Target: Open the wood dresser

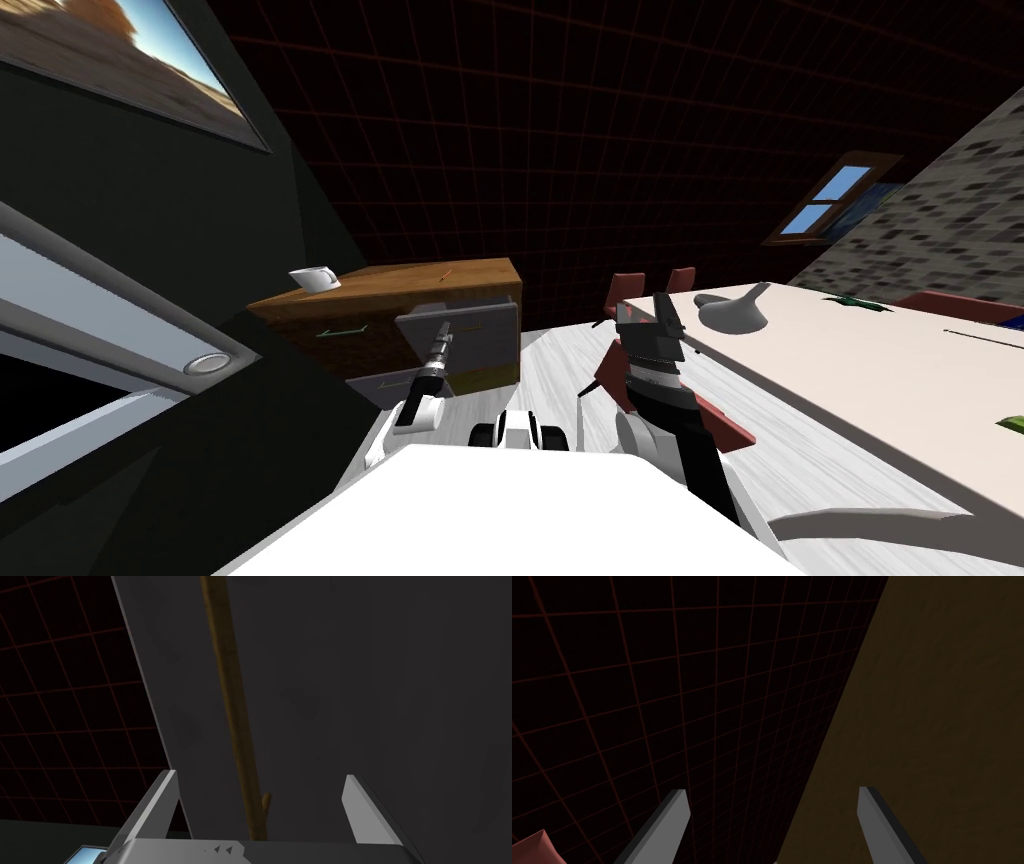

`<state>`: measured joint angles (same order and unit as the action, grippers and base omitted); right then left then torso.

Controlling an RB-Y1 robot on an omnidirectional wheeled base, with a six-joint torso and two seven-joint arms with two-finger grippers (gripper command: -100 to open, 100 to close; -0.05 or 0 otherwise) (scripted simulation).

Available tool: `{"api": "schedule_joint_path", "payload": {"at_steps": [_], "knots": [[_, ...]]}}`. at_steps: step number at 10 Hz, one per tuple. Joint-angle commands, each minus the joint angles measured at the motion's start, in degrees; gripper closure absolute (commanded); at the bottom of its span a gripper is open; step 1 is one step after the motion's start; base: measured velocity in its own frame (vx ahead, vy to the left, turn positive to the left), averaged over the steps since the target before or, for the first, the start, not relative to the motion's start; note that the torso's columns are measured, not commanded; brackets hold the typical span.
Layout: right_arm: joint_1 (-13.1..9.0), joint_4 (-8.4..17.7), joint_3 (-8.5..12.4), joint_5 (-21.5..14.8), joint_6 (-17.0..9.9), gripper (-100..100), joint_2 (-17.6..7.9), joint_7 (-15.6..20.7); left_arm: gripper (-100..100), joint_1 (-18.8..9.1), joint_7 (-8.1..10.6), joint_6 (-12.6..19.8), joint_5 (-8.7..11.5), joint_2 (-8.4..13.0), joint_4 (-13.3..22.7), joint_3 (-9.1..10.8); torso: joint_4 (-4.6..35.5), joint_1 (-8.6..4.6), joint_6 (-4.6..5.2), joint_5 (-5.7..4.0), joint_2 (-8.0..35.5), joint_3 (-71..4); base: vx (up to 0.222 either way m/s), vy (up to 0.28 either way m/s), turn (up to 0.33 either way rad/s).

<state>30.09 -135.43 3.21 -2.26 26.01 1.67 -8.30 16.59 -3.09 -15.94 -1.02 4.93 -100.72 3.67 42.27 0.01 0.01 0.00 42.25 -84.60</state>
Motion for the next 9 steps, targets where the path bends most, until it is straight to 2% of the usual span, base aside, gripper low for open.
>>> {"api": "schedule_joint_path", "payload": {"at_steps": [1, 4, 5, 7, 8, 9], "knots": [[0.0, 0.0, 0.0, 0.0, 0.0, 0, 0.0, 0.0, -100, 0.13, 0.08, 0.12, 0.07, -3.22, -0.47, -0.02, 0.03, 0.14, -0.02, 0.04, 0.11, 0.07, 0.004, -0.006, -0.001], [-0.01, 0.0, 0.01, 0.0, 0.0, 0, -0.01, 0.0, -100, 0.14, 0.09, 0.14, 0.08, -6.64, -0.61, -0.02, 0.02, 0.02, -0.02, 0.01, 0.07, 0.05, 0.0, 0.0, 0.0], [-0.01, 0.0, 0.01, 0.0, 0.0, 0, -0.01, 0.0, -100, 0.07, 0.09, 0.23, 0.08, -6.07, -0.61, -0.01, 0.01, -0.02, -0.02, 0.0, 0.03, 0.03, 0.0, 0.0, 0.0], [0.0, 0.0, 0.01, 0.0, 0.0, 0, -0.01, 0.0, -100, 0.29, 0.05, 2.64, 0.11, -6.26, -3.22, 0.12, -0.03, 0.01, -0.01, 0.0, -0.16, -0.08, 0.082, 0.013, -0.023], [0.01, 0.0, 0.01, 0.0, 0.0, 0, -0.01, 0.0, -100, 0.48, 0.06, 1.88, 0.08, -6.27, -2.73, 0.0, -0.05, 0.02, -0.01, 0.01, -0.2, -0.12, 0.04, 0.006, 0.001], [0.0, 0.0, 0.01, 0.0, 0.0, 0, -0.01, 0.0, 100, 0.12, 0.07, 0.7, 0.08, -6.19, -1.13, 0.01, -0.01, 0.0, 0.0, 0.01, 0.0, 0.0, -0.042, -0.004, 0.024]]}}
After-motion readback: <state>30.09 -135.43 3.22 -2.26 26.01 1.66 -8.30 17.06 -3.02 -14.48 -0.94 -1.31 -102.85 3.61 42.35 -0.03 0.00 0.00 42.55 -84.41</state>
